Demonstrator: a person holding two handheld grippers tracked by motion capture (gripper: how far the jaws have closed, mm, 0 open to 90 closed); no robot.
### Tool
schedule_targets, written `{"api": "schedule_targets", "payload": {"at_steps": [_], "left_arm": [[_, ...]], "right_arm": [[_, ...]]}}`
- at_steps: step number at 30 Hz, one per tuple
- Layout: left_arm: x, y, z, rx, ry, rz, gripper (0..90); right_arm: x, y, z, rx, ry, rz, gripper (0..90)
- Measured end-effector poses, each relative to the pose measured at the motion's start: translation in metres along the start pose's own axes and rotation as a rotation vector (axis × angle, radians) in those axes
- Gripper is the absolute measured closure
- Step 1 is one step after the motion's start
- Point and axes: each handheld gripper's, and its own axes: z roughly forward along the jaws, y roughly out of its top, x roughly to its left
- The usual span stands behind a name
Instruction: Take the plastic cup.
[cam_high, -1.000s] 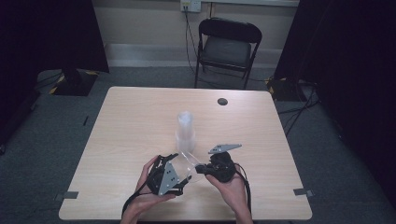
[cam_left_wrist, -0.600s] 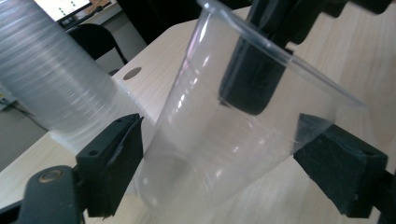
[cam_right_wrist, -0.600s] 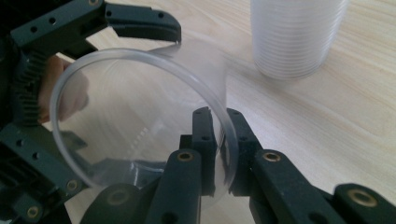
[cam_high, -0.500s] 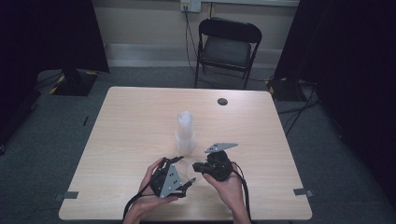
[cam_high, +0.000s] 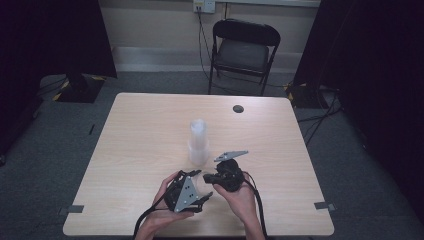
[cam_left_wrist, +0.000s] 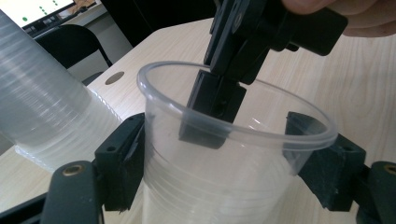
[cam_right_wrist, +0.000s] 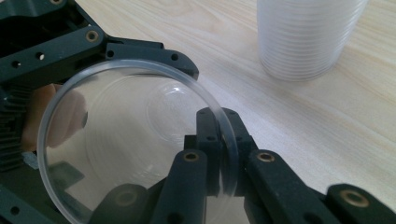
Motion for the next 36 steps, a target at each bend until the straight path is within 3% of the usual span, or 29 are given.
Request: {"api": "schedule_targets", "payload": {"at_steps": [5, 18, 25, 34, 36], "left_arm": [[-0.0025, 0.0011, 0.0009, -0.005, 0.005, 0.029, 22.3], [-0.0034, 0.0023, 0.0019, 0.001, 0.006, 0.033, 25.9], [-0.0016, 0.0014, 0.0014, -0.006, -0.001, 0.006, 27.8], [0.0037, -0.0007, -0.0007, -0.026, -0.003, -0.08, 28.1], [0.004, -0.0009, -0.0014, -0.027, 0.002, -0.081, 28.1]], "right_arm": [[0.0009, 0.0003, 0.0051, 0.035, 0.006, 0.0, 87.2], [0.0026, 0.0007, 0.0074, 0.06, 0.002, -0.01, 86.5], [0.0028, 0.0005, 0.0084, 0.058, 0.005, -0.01, 85.4], [0.005, -0.0003, 0.0068, 0.026, 0.01, -0.019, 78.5], [0.0053, -0.0004, 0.0061, 0.014, 0.01, -0.02, 78.1]]}}
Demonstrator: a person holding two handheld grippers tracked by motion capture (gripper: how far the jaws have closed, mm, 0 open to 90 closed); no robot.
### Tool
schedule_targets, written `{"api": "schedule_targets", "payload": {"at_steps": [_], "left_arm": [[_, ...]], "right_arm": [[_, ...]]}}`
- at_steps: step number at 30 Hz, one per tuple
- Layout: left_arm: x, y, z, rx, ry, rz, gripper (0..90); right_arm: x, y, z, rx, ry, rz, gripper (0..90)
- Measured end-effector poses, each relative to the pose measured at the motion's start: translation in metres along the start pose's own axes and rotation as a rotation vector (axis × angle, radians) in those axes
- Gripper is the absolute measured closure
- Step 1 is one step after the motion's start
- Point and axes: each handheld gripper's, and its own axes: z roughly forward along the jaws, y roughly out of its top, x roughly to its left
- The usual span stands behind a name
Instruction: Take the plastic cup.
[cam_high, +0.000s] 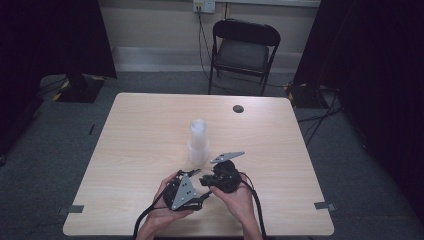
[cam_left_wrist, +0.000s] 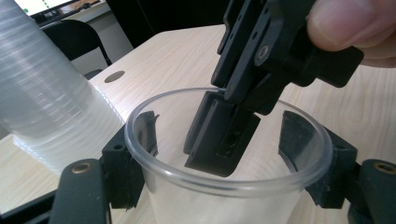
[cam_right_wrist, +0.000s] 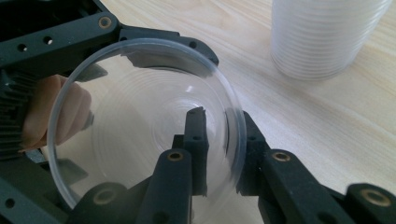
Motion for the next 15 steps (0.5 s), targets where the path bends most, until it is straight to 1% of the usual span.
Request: {"api": "schedule_targets", "payload": {"at_steps": [2, 3, 5, 7, 8, 9, 10, 12, 15], "left_arm": [[0.0002, -0.0002, 0.0, -0.002, 0.001, -0.004, 28.1], [0.0004, -0.0009, 0.0001, -0.009, 0.0, -0.019, 28.1], [0.0012, -0.0008, -0.0004, -0.002, -0.001, -0.021, 28.1], [0.002, -0.0009, -0.001, 0.002, 0.003, -0.029, 28.1], [0.0029, -0.0012, -0.0017, 0.005, 0.004, -0.032, 28.1], [0.0029, -0.0018, -0.0018, -0.005, 0.002, -0.054, 28.1], [0.0029, -0.0018, -0.0018, -0.005, 0.002, -0.054, 28.1], [0.0046, -0.0019, -0.0033, 0.005, 0.007, -0.043, 28.1], [0.0049, -0.0018, -0.0037, -0.002, 0.006, -0.049, 28.1]], "right_arm": [[0.0, -0.0001, -0.0004, -0.003, 0.003, 0.0, 77.7], [0.0004, -0.0004, -0.0005, -0.018, 0.005, -0.001, 77.2], [0.0006, -0.0005, -0.0006, -0.022, 0.005, 0.001, 76.8], [0.001, -0.0011, -0.0011, -0.039, 0.009, 0.002, 74.6], [0.001, -0.0014, -0.0012, -0.044, 0.002, 0.0, 74.3], [0.0009, -0.0019, -0.0015, -0.052, 0.002, 0.002, 74.0], [0.0009, -0.0019, -0.0015, -0.052, 0.002, 0.002, 74.0], [-0.0002, -0.0028, -0.0029, -0.073, 0.002, 0.011, 72.1], [-0.0009, -0.0032, -0.0033, -0.089, 0.008, 0.016, 71.0]]}}
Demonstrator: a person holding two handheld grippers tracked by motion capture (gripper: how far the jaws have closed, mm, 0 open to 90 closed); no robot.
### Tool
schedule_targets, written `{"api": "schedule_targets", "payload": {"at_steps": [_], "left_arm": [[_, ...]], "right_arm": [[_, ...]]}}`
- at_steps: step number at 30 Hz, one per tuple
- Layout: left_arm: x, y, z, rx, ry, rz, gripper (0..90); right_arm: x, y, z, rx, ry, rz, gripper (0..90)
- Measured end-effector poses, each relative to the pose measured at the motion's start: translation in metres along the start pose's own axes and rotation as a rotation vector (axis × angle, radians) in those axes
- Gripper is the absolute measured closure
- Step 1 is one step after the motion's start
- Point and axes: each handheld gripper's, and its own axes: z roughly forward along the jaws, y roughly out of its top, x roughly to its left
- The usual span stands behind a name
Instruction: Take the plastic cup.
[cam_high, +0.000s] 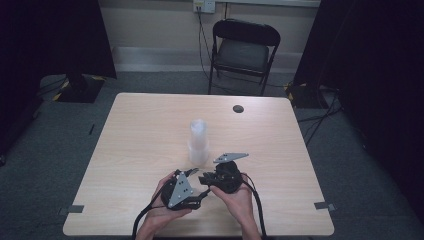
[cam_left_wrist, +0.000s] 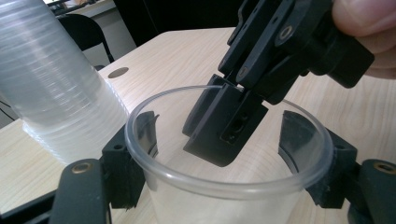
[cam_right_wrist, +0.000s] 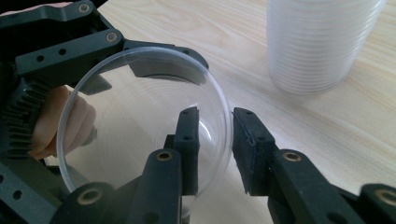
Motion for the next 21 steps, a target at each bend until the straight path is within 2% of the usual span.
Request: {"api": "schedule_targets", "payload": {"at_steps": [2, 3, 5, 8, 10, 11, 12, 13, 14, 16, 17, 21], "left_arm": [[0.0002, -0.0001, -0.0001, 0.002, 0.003, -0.007, 28.1], [-0.0002, -0.0006, 0.0005, -0.011, 0.005, -0.026, 28.1], [0.0001, -0.0008, 0.0002, -0.013, 0.007, -0.04, 28.1], [-0.0001, -0.0011, 0.0003, -0.003, 0.017, -0.047, 28.0], [0.0003, -0.0029, -0.0003, -0.018, 0.02, -0.063, 28.1], [0.0018, -0.0039, -0.0016, -0.005, 0.019, -0.061, 28.2], [0.0012, -0.005, -0.0009, -0.017, 0.019, -0.084, 28.2], [0.001, -0.0058, -0.0008, -0.016, 0.019, -0.09, 28.3], [0.0023, -0.0062, -0.0016, 0.001, 0.025, -0.077, 28.2], [0.0026, -0.0074, -0.0012, -0.014, 0.025, -0.11, 28.2], [0.0038, -0.0074, -0.0022, -0.004, 0.024, -0.104, 28.2], [0.0064, -0.0076, -0.0036, -0.011, 0.026, -0.122, 28.3]], "right_arm": [[0.0, -0.0002, 0.0002, -0.005, 0.0, 0.001, 69.9], [0.0, -0.0003, 0.0002, -0.007, 0.001, 0.002, 69.0], [-0.0001, -0.0011, -0.0001, -0.022, 0.002, 0.003, 68.1], [0.0001, -0.0027, -0.0006, -0.041, 0.007, -0.007, 67.5], [0.0, -0.004, -0.001, -0.06, 0.014, -0.008, 66.8], [0.0, -0.0047, -0.0012, -0.073, 0.014, -0.008, 66.5], [-0.0001, -0.0054, -0.0013, -0.078, 0.019, -0.004, 66.3], [0.0001, -0.0057, -0.0011, -0.081, 0.018, 0.0, 65.8], [0.0008, -0.006, -0.0007, -0.083, 0.012, -0.006, 65.1], [0.002, -0.0064, -0.0002, -0.093, 0.01, -0.019, 65.1], [0.0021, -0.0067, -0.0003, -0.1, 0.013, -0.013, 65.0], [0.0019, -0.0077, -0.0024, -0.133, 0.013, -0.004, 64.2]]}}
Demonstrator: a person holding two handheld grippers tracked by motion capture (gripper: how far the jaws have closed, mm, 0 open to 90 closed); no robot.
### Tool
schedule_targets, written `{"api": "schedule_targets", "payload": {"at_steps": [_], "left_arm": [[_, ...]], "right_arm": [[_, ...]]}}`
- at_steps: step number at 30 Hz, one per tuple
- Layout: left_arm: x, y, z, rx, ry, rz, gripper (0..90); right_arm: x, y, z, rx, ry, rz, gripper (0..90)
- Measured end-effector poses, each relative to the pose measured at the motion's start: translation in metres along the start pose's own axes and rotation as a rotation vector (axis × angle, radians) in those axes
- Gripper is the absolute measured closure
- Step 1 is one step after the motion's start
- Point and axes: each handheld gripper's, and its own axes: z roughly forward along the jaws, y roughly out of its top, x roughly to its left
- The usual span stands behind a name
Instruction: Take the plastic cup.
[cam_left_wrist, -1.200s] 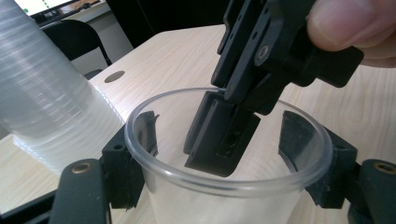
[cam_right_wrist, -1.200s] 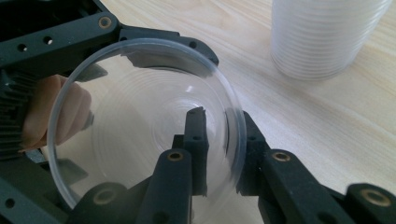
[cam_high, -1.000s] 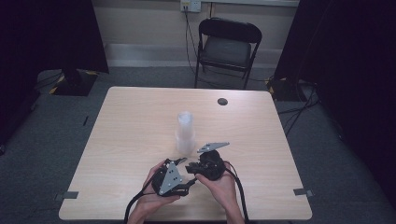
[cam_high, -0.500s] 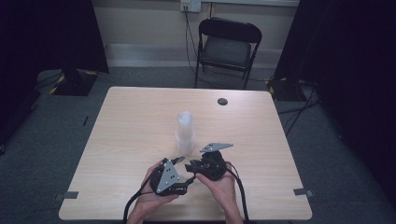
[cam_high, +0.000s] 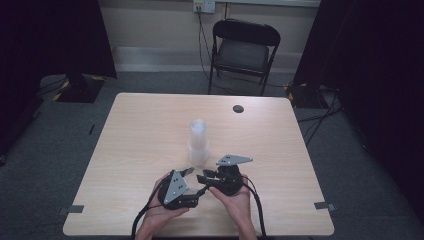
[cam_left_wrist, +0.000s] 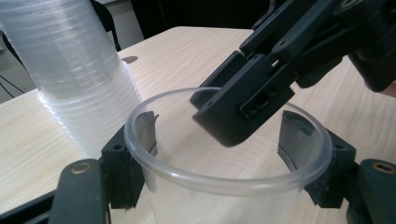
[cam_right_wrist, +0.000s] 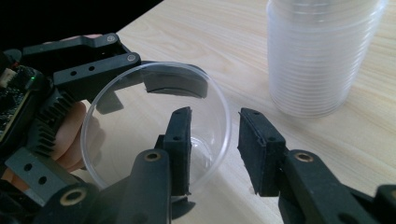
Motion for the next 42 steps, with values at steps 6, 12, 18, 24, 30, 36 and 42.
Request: {"api": "schedule_targets", "payload": {"at_steps": [6, 12, 18, 24, 30, 36, 42], "left_arm": [[0.002, 0.0, 0.001, 0.017, -0.002, -0.013, 28.4], [0.007, 0.0, 0.001, 0.012, 0.003, -0.031, 28.5], [0.013, 0.0, -0.002, 0.021, 0.015, -0.053, 28.4], [0.021, 0.001, -0.005, 0.005, 0.027, -0.097, 28.6], [0.03, 0.002, -0.012, -0.029, 0.032, -0.183, 28.9], [0.043, 0.003, -0.019, -0.05, 0.057, -0.248, 29.1], [0.054, 0.003, -0.025, -0.068, 0.087, -0.284, 29.4]], "right_arm": [[-0.002, -0.002, -0.004, -0.025, -0.002, 0.015, 63.0], [-0.005, -0.004, -0.008, -0.056, 0.004, 0.03, 62.5], [-0.003, -0.003, -0.014, -0.088, 0.005, 0.006, 61.3], [-0.005, -0.003, -0.021, -0.126, 0.002, -0.008, 61.1], [-0.007, -0.009, -0.024, -0.13, -0.01, 0.0, 60.9], [-0.011, -0.015, -0.027, -0.133, -0.022, 0.007, 61.0], [-0.014, -0.022, -0.029, -0.129, -0.031, 0.013, 60.9]]}}
